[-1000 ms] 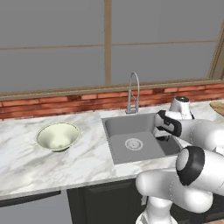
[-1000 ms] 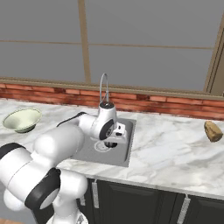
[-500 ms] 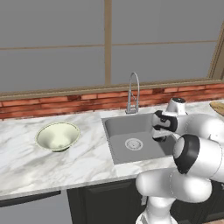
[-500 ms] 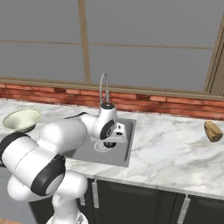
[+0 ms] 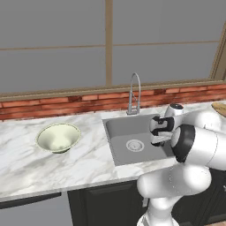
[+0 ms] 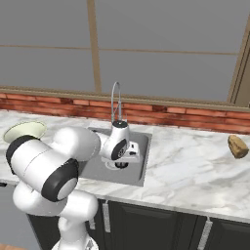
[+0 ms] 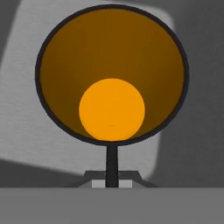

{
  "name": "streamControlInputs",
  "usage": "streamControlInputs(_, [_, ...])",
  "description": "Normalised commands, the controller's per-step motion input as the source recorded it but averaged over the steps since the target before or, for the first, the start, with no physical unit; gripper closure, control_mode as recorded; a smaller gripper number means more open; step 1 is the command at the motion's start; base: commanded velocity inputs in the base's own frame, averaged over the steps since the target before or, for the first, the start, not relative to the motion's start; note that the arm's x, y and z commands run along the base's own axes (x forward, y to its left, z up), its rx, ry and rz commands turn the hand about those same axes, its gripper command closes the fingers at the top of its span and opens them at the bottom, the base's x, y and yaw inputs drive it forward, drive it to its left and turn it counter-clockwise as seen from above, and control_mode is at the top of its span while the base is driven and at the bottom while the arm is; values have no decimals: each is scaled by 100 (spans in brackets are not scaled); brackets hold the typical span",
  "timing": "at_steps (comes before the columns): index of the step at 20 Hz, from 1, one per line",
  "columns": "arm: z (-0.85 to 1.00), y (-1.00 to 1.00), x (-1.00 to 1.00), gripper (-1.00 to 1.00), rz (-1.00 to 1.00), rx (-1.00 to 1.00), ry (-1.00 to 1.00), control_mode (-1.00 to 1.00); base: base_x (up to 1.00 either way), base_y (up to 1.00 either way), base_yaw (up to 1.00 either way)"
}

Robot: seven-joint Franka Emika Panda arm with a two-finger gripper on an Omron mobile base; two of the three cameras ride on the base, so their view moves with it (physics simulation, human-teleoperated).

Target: Pick the mug and place it in the sink. Pick the bowl and place it in the open cabinet and then close the cabinet.

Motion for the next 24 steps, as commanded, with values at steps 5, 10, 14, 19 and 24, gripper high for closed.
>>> streamControlInputs(5, [-21, 0, 19, 100, 3, 0, 0, -100, 0, 0, 0])
streamControlInputs(10, [-20, 0, 19, 100, 2, 0, 0, -100, 0, 0, 0])
streamControlInputs(14, [-20, 0, 12, 100, 2, 0, 0, -100, 0, 0, 0])
streamControlInputs(19, [-20, 0, 10, 100, 2, 0, 0, -100, 0, 0, 0])
streamControlInputs(24, [-20, 0, 18, 100, 1, 0, 0, -100, 0, 0, 0])
